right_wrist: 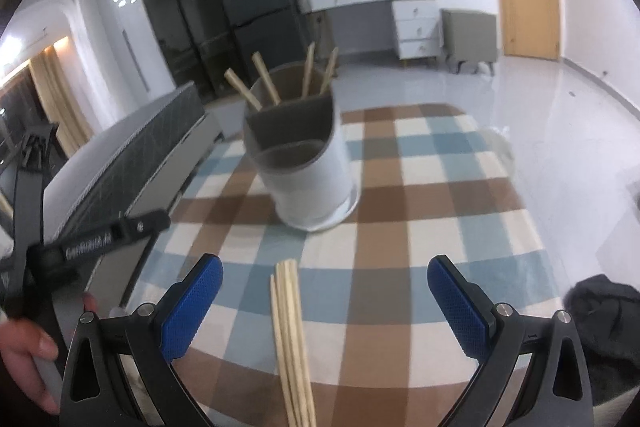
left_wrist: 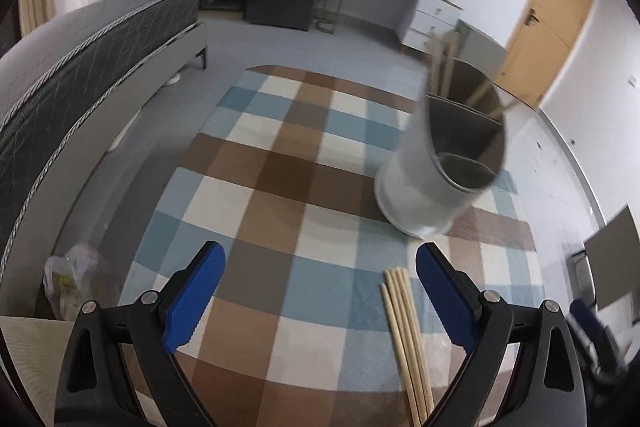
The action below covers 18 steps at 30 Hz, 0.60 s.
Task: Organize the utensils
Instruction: 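Move both grippers down to the chopstick bundle beside the holder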
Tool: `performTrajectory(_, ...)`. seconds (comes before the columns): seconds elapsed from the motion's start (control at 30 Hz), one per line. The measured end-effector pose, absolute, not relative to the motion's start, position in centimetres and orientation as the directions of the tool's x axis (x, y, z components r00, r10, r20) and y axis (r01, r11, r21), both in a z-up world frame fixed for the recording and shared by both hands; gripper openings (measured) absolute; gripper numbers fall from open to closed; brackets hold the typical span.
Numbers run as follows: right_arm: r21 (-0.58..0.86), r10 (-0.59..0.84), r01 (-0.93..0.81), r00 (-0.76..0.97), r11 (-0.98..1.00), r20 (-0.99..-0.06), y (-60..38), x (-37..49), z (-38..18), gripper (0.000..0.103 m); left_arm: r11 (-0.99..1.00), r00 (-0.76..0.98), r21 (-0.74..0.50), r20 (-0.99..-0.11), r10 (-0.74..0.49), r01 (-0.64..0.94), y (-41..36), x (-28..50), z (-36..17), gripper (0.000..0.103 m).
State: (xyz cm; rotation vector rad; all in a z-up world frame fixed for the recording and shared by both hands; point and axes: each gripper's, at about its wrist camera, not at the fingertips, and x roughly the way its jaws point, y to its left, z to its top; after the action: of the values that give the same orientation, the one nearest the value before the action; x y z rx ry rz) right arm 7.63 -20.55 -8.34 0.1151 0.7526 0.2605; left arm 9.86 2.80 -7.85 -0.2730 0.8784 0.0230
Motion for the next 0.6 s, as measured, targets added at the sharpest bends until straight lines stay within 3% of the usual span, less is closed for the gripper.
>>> performTrajectory(0.4, 0.028, 0.203, -0.318, 0.535, 0.948, -0.82, -15.8, 11.7, -13.2, 0.102, 0.918, 0.468, -0.269, -0.877, -0.109, -0.29, 6.0, 12.9, -11.1, 0.093)
performTrajectory(0.6, -0.051, 0.123, -0.34, 0.469, 0.939, -0.874, -14.6, 14.7, -15.5, 0.088, 0.903, 0.455, -0.288, -0.882, -0.121, -0.318, 7.3, 13.3, -10.8, 0.093)
